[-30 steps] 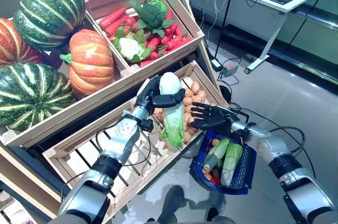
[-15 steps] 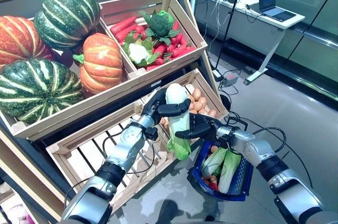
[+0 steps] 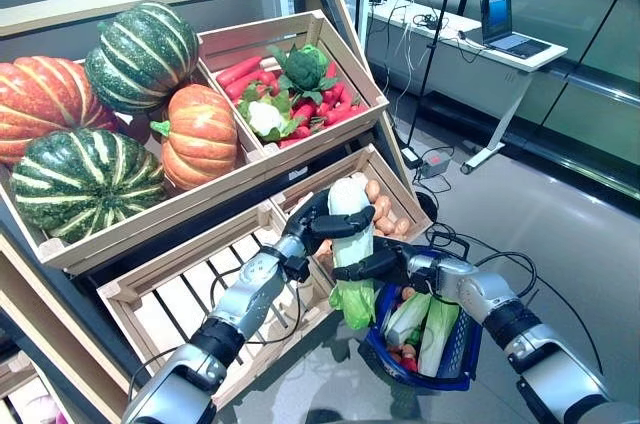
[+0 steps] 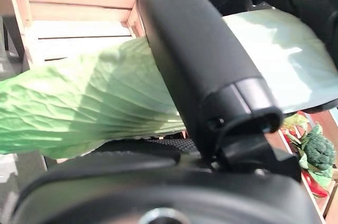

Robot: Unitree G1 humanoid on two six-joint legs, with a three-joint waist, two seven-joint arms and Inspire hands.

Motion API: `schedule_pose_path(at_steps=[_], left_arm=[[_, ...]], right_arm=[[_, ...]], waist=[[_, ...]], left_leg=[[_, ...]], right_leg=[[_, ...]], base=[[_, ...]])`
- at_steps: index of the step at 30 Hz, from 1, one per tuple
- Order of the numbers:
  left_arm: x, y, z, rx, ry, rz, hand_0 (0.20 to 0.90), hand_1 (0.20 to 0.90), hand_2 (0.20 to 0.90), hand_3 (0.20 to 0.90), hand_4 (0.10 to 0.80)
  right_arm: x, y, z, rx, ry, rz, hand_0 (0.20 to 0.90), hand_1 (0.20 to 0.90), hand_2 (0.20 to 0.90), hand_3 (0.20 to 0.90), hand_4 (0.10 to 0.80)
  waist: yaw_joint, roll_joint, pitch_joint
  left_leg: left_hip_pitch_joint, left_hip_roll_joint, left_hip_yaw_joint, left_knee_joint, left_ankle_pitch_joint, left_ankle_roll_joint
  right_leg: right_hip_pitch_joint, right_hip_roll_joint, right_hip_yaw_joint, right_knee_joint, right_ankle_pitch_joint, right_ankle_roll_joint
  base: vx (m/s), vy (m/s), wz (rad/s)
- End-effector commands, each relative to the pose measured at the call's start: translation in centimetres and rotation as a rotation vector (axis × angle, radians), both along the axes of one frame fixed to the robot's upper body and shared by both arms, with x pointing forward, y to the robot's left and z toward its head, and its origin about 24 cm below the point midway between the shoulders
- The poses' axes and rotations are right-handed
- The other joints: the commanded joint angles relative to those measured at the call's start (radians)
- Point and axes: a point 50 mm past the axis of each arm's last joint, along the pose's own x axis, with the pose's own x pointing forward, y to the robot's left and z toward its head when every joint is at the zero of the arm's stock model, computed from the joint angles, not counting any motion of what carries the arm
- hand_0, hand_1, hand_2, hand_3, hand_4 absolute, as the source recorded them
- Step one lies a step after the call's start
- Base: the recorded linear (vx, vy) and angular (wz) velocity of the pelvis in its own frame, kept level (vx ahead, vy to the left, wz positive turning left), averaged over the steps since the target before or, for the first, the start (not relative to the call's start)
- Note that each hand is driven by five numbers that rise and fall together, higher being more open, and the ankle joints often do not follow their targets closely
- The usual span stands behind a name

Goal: Put vegetables into the basket

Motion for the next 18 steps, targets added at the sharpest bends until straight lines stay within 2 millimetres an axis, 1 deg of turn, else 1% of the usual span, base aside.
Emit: schedule_pose_path(at_steps=[1, 4, 8, 12, 18], left_arm=[[0.5, -6.9, 8.2, -0.358, -0.289, -0.252, 0.3, 0.3, 0.3, 0.3, 0.4], [0.2, -7.2, 8.9, -0.38, -0.303, -0.271, 0.3, 0.3, 0.3, 0.3, 0.4], [0.0, -7.2, 9.4, -0.375, -0.324, -0.277, 0.3, 0.3, 0.3, 0.3, 0.4], [0.1, -7.0, 9.7, -0.362, -0.336, -0.269, 0.3, 0.3, 0.3, 0.3, 0.4], [0.4, -6.1, 10.0, -0.329, -0.351, -0.239, 0.3, 0.3, 0.3, 0.3, 0.4]], right_arm=[[1.4, 5.1, 3.0, 0.315, -0.015, 0.059, 0.3, 0.3, 0.3, 0.3, 0.4], [1.4, 5.1, 2.9, 0.336, -0.011, 0.04, 0.3, 0.3, 0.3, 0.3, 0.4], [1.3, 4.7, 2.7, 0.334, -0.014, 0.011, 0.3, 0.3, 0.3, 0.3, 0.4], [1.4, 4.3, 2.8, 0.33, -0.012, -0.012, 0.3, 0.3, 0.3, 0.3, 0.4], [1.6, 3.1, 2.4, 0.308, -0.008, -0.056, 0.3, 0.3, 0.3, 0.3, 0.4]], waist=[[0.028, -0.024, -0.066], [0.028, -0.023, -0.068], [0.025, -0.022, -0.067], [0.022, -0.021, -0.066], [0.018, -0.02, -0.067]], left_leg=[[-0.064, -0.027, -0.041, -0.013, 0.006, 0.023], [-0.064, -0.028, -0.042, -0.013, 0.004, 0.023], [-0.066, -0.028, -0.041, -0.013, 0.004, 0.023], [-0.065, -0.029, -0.042, -0.013, 0.003, 0.023], [-0.062, -0.029, -0.04, -0.013, 0.001, 0.025]], right_leg=[[0.04, -0.034, 0.03, 0.002, -0.033, -0.025], [0.04, -0.035, 0.032, 0.002, -0.033, -0.024], [0.037, -0.036, 0.034, 0.002, -0.031, -0.022], [0.036, -0.037, 0.037, 0.002, -0.031, -0.022], [0.035, -0.037, 0.043, 0.002, -0.03, -0.023]], base=[[0.0, 0.0, 0.0], [0.0, 0.0, 0.0], [0.0, 0.0, 0.0], [0.0, 0.0, 0.0], [0.0, 0.0, 0.0]])
